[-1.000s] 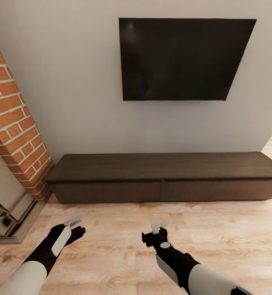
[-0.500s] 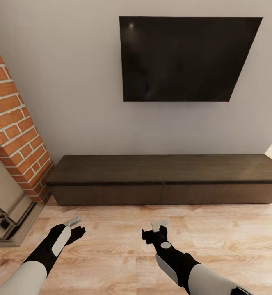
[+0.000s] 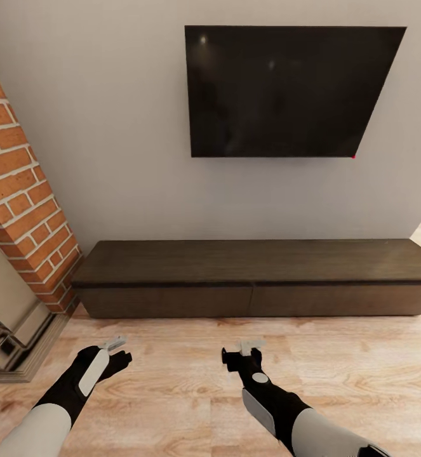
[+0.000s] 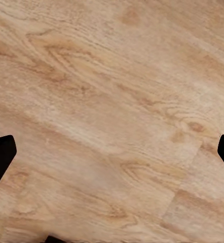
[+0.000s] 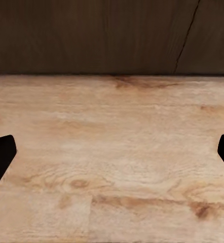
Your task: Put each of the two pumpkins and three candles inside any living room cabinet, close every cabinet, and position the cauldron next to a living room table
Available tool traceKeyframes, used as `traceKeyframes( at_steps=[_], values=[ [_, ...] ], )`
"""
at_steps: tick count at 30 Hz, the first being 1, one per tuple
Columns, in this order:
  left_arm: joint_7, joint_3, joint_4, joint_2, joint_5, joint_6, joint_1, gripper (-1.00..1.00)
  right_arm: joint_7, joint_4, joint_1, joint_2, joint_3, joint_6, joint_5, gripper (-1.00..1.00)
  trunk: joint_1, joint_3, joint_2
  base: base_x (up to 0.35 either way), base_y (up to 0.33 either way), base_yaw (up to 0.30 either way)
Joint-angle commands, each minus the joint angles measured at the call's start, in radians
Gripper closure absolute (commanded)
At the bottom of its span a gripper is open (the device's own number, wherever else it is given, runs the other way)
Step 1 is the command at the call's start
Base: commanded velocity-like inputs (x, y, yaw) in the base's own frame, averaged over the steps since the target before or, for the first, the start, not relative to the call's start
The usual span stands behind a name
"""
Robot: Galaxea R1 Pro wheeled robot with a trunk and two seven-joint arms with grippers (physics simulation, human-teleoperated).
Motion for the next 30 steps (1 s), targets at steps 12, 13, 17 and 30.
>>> traceKeyframes(
  at_steps=[12,13,17,30],
  values=[
    [-0.078,0.025,-0.256,0.076,0.119,0.322,0.014,-1.00,0.643,-0.058,-0.005,-0.012,-0.469,0.144,-0.556,-1.00,0.000,-0.001,0.000,0.000,0.000,0.000],
    [-0.096,0.026,-0.267,0.084,0.131,0.335,0.015,-1.00,0.671,-0.059,-0.005,-0.012,-0.476,0.158,-0.572,-1.00,0.000,-0.001,0.000,0.000,0.000,0.000],
    [-0.262,0.025,-0.307,0.133,0.183,0.381,0.021,-1.00,0.763,-0.060,-0.005,-0.012,-0.498,0.199,-0.623,-1.00,0.000,-0.001,0.000,0.000,0.000,0.000],
    [-0.761,-0.059,-0.313,0.215,0.211,0.397,0.043,-1.00,0.804,-0.061,-0.004,-0.009,-0.499,0.198,-0.631,-1.00,0.000,-0.001,0.000,0.000,0.000,0.000]
  ],
)
